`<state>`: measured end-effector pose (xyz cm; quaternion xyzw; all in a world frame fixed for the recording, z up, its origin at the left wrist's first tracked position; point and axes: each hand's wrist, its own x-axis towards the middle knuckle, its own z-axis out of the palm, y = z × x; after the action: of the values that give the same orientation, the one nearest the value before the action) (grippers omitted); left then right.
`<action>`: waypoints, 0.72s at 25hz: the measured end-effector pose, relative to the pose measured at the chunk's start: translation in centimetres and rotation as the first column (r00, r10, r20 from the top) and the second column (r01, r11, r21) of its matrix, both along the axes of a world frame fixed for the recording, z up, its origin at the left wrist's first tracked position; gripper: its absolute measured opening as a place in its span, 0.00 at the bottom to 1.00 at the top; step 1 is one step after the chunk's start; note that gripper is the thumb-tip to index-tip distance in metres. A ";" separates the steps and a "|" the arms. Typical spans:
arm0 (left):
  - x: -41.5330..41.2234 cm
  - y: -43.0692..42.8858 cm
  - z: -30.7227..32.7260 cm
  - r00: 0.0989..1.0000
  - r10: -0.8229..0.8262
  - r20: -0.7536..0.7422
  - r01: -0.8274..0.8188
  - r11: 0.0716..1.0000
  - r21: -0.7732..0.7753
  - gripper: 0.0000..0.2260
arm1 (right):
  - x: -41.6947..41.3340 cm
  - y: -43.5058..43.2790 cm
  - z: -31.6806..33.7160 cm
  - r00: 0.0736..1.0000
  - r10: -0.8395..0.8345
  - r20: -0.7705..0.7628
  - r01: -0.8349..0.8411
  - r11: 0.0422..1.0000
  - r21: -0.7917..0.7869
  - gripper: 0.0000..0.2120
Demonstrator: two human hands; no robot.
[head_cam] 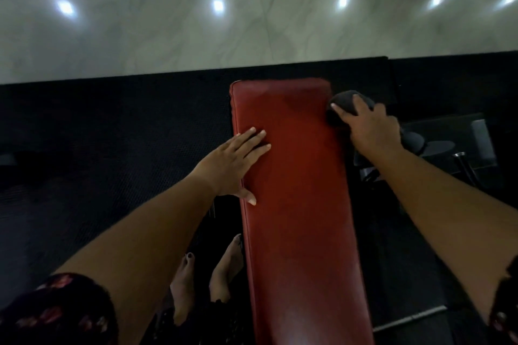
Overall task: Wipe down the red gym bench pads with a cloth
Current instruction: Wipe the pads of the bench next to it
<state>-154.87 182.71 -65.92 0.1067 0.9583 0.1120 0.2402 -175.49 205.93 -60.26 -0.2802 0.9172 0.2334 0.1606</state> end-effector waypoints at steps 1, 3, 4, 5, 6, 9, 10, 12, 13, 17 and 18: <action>0.0 0.2 -0.1 1.000 0.011 -0.005 -0.011 1.000 -0.006 0.57 | -0.4 -0.5 -0.2 0.997 -0.081 0.011 0.082 0.996 -0.028 0.27; 0.1 0.4 0.1 0.999 0.042 -0.006 -0.042 0.999 -0.007 0.56 | -0.3 -3.3 -0.7 0.987 -0.159 0.018 0.160 0.982 -0.104 0.26; 0.0 0.5 0.3 0.999 0.046 0.002 -0.046 0.999 -0.006 0.56 | 0.0 -5.1 -1.0 0.989 -0.146 0.003 0.145 0.982 -0.124 0.25; -0.1 0.5 0.7 0.999 0.050 0.014 -0.050 0.999 -0.003 0.56 | 0.4 -7.0 -1.1 0.994 -0.105 -0.032 0.100 0.986 -0.135 0.24; -0.2 0.5 0.9 0.998 0.052 0.024 -0.052 0.999 -0.001 0.56 | 1.0 -8.8 -1.3 0.997 -0.039 -0.064 0.029 0.988 -0.150 0.23; -0.4 0.6 1.3 0.997 0.064 0.041 -0.064 0.998 -0.014 0.55 | 3.9 -14.5 -1.1 0.966 0.252 -0.062 -0.260 0.944 -0.206 0.21; -0.4 0.6 1.3 0.996 0.070 0.059 -0.068 0.997 -0.028 0.55 | 5.1 -16.4 -1.3 0.930 0.365 -0.049 -0.367 0.909 -0.198 0.21; -0.7 0.7 1.6 0.993 0.042 0.111 -0.033 0.996 -0.088 0.54 | 7.6 -19.2 -2.0 0.838 0.544 -0.038 -0.545 0.831 -0.116 0.21; -0.7 0.9 1.7 0.991 0.027 0.133 -0.012 0.994 -0.112 0.54 | 7.9 -19.9 -2.5 0.815 0.578 -0.034 -0.579 0.814 -0.050 0.22; -0.7 0.4 2.2 0.993 0.048 0.104 -0.047 0.999 -0.008 0.52 | 4.4 -18.2 -2.6 0.938 0.340 -0.068 -0.346 0.933 -0.096 0.25; -0.9 -0.1 2.2 0.994 0.075 0.079 -0.078 0.996 0.040 0.50 | 2.9 -17.0 -1.9 0.985 0.166 -0.056 -0.173 0.973 -0.155 0.23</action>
<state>-155.80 182.63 -63.69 0.0706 0.9490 0.1457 0.2704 -172.58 188.90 -62.19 -0.3645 0.9088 0.1780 0.0977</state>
